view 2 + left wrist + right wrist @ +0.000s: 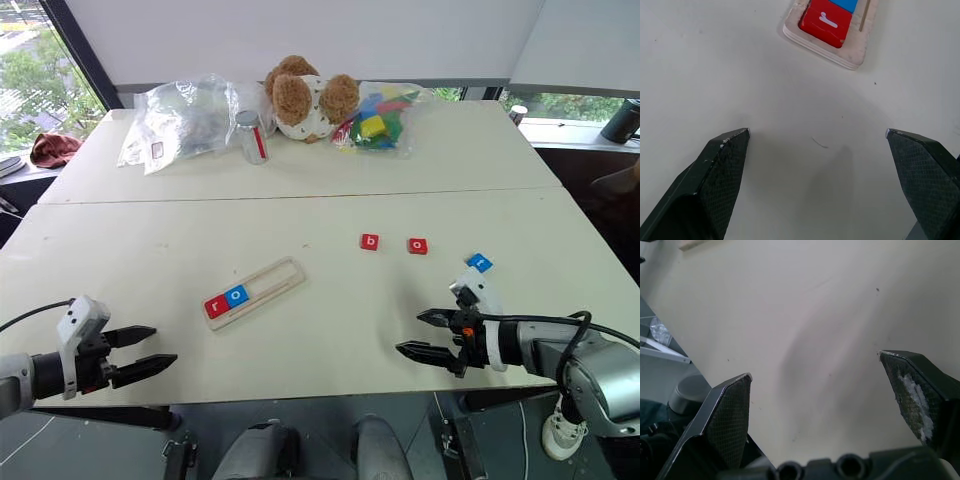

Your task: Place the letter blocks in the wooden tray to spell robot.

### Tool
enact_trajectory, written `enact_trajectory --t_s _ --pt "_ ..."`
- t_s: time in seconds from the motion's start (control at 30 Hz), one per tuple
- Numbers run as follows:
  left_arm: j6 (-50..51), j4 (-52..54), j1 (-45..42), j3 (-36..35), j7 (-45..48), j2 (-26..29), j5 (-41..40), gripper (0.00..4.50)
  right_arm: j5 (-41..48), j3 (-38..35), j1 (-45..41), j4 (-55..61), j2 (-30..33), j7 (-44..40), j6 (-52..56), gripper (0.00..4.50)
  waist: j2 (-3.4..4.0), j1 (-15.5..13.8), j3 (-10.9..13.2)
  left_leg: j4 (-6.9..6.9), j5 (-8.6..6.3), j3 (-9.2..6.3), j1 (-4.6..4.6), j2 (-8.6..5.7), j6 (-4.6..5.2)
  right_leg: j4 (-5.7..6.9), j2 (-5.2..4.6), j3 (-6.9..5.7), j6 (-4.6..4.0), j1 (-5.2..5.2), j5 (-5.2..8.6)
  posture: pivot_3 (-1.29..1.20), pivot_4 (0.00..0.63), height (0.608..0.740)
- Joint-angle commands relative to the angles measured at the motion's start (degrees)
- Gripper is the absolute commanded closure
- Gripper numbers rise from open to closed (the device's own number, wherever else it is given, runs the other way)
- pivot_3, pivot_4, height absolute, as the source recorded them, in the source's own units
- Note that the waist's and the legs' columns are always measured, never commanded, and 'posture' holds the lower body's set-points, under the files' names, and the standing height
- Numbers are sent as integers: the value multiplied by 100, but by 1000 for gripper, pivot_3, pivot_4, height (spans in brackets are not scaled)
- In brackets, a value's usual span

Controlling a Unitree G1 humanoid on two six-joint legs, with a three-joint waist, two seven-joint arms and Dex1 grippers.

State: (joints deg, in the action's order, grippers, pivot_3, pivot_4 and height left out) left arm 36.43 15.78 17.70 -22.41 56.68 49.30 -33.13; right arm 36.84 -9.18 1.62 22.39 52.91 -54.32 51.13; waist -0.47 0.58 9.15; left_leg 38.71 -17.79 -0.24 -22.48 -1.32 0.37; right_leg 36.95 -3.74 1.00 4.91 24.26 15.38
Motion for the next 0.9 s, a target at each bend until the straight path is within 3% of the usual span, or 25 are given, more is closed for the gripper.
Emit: enact_trajectory --t_s 0.03,0.73,0.9 --pt "71 -30 -30 -215 -23 -1 -107 0 -20 -26 -56 65 75 -49 -117 56 0 2 0 0 0 0 0 0 0 0 0 0 0 0 0 0 150 740" --pt "-329 -345 -213 -340 -70 156 236 0 -465 242 -344 -150 -34 203 -482 56 -1 2 0 0 0 1 0 0 0 0 0 0 1 1 -1 0 150 740" --pt "-699 -587 -683 -204 112 342 357 0 -508 434 -744 -380 -6 193 -281 56 -1 -3 1 2 0 1 0 -1 0 0 0 0 0 0 0 0 150 740"
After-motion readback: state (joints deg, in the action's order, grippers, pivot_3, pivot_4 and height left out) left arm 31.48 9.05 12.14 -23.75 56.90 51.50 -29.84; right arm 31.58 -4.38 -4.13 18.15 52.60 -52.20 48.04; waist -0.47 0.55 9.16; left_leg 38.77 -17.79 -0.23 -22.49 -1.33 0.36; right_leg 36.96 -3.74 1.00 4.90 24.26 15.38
